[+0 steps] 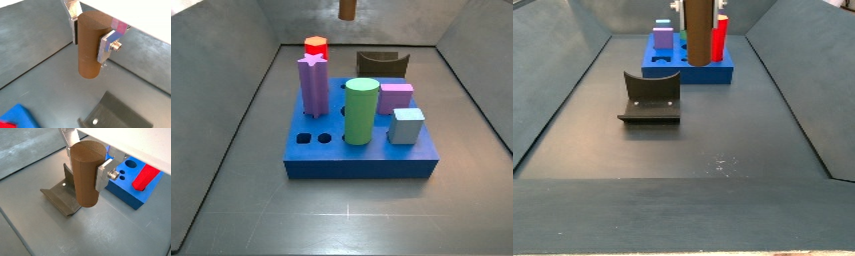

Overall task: Pick up the round object. Move up. Move to above the board. Insert the round object.
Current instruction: Move to above the board.

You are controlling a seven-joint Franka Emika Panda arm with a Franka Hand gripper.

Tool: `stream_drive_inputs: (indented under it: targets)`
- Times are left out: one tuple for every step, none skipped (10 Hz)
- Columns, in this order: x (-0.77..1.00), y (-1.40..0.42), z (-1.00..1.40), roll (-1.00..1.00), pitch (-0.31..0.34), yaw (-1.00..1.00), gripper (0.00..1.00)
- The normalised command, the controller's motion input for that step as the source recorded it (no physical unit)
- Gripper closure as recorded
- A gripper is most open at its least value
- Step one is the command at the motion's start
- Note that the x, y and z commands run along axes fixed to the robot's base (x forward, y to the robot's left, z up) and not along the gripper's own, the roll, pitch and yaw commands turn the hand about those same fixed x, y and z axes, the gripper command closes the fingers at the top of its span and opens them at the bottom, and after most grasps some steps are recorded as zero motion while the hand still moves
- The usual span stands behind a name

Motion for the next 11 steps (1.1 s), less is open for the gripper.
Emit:
stream_drive_inputs:
  targets:
    - [-0.11, -1.00, 0.44, 0.08, -0.067, -0.08, 1.00]
    - [-0.12, -1.00, 0.44, 0.10, -0.095, -0.03, 1.00]
    - [-0.12, -1.00, 0.43, 0.05, -0.073, -0.02, 1.00]
    - [-0.11, -1.00, 0.44, 0.05, 0.004, -0.01, 1.00]
    - [-0.11, -1.00, 0.44, 0.05, 0.023, 0.00, 1.00]
    - [-0.11, -1.00, 0.45, 0.03, 0.028, 0.00, 1.00]
    - [-0.11, -1.00, 0.45, 0.02, 0.048, 0.01, 1.00]
    - [-0.10, -1.00, 0.46, 0.00, 0.064, 0.01, 1.00]
    - [-0.10, -1.00, 0.46, -0.01, 0.090, 0.01, 1.00]
    - [-0.09, -1.00, 0.47, 0.01, 0.089, 0.01, 1.00]
    - [-0.08, -1.00, 0.48, -0.01, 0.088, 0.01, 1.00]
